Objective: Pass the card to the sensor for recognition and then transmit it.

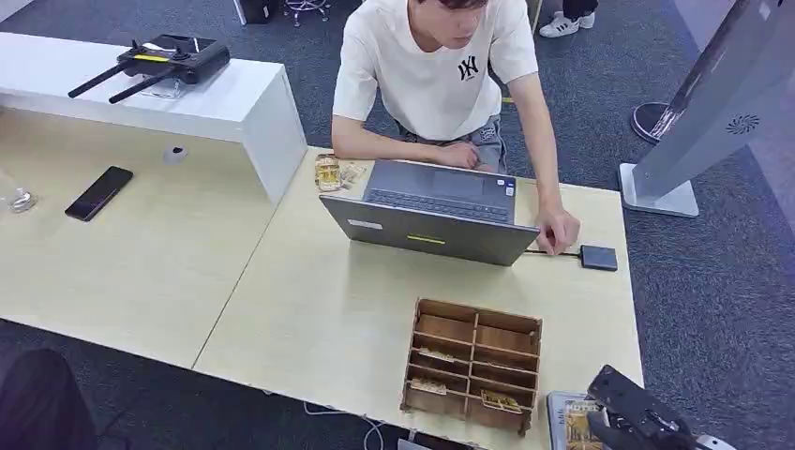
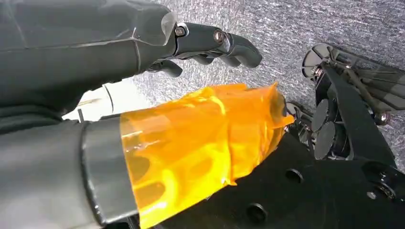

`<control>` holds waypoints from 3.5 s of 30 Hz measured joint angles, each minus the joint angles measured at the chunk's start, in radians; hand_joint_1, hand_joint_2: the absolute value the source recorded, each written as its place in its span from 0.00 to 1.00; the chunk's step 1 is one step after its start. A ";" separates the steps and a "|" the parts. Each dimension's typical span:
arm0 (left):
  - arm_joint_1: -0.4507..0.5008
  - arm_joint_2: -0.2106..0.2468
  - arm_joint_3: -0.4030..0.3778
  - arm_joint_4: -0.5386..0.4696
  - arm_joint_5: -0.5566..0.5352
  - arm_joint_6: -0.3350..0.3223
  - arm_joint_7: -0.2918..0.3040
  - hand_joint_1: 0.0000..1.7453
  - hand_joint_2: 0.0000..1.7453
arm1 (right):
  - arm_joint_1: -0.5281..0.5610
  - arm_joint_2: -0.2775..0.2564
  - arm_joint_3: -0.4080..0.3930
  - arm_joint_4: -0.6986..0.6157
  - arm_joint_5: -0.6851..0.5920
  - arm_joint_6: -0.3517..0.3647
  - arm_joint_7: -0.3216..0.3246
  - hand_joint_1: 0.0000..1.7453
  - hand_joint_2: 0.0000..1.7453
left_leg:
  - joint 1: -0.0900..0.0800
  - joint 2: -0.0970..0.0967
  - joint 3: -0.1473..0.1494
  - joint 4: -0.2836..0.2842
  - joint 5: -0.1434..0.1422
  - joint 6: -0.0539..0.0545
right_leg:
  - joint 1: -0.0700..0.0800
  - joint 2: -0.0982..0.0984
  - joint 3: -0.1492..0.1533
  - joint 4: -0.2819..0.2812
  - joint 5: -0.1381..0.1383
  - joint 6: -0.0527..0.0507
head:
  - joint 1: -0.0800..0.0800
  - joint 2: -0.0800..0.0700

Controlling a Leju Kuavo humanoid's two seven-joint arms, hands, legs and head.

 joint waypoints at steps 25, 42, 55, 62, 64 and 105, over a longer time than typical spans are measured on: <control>-0.003 0.000 0.021 0.000 -0.014 -0.005 0.003 0.00 0.00 | -0.010 0.003 0.025 0.032 -0.005 0.000 -0.003 1.00 1.00 | 0.000 0.000 0.000 0.000 0.000 0.000 | 0.000 0.000 0.000 0.000 0.000 0.000 | 0.000 0.000; -0.004 0.000 0.038 0.000 -0.034 -0.006 0.006 0.00 0.00 | -0.015 0.003 0.034 0.037 -0.010 -0.002 -0.010 1.00 1.00 | 0.000 0.000 0.001 0.000 0.000 0.000 | 0.000 0.000 0.001 0.000 0.000 0.000 | 0.000 0.000; -0.004 0.000 0.056 0.000 -0.058 -0.006 0.006 0.00 0.00 | -0.027 0.016 0.046 0.044 -0.029 -0.001 -0.030 1.00 1.00 | 0.000 0.000 0.001 0.000 0.000 0.000 | 0.000 0.000 0.001 0.000 0.000 0.000 | 0.000 0.000; -0.006 -0.002 0.075 0.000 -0.068 -0.001 0.006 0.00 0.00 | -0.045 0.025 0.058 0.030 -0.068 0.003 -0.076 1.00 1.00 | 0.000 0.000 0.000 0.000 0.000 0.000 | 0.000 0.000 0.001 0.000 0.000 0.000 | 0.000 0.000; -0.008 -0.003 0.079 0.000 -0.069 0.003 0.006 0.00 0.00 | -0.053 0.027 0.059 0.019 -0.075 0.003 -0.087 1.00 1.00 | 0.000 0.000 0.000 0.000 0.000 0.000 | 0.000 0.000 0.001 0.000 0.000 0.000 | 0.000 0.000; -0.014 -0.039 0.111 0.000 -0.108 0.024 -0.060 0.00 0.00 | -0.259 0.361 -0.052 -0.047 -0.072 -0.045 -0.433 1.00 1.00 | 0.000 0.000 0.000 0.000 0.000 0.000 | 0.001 0.000 0.001 0.000 0.000 0.000 | 0.000 0.000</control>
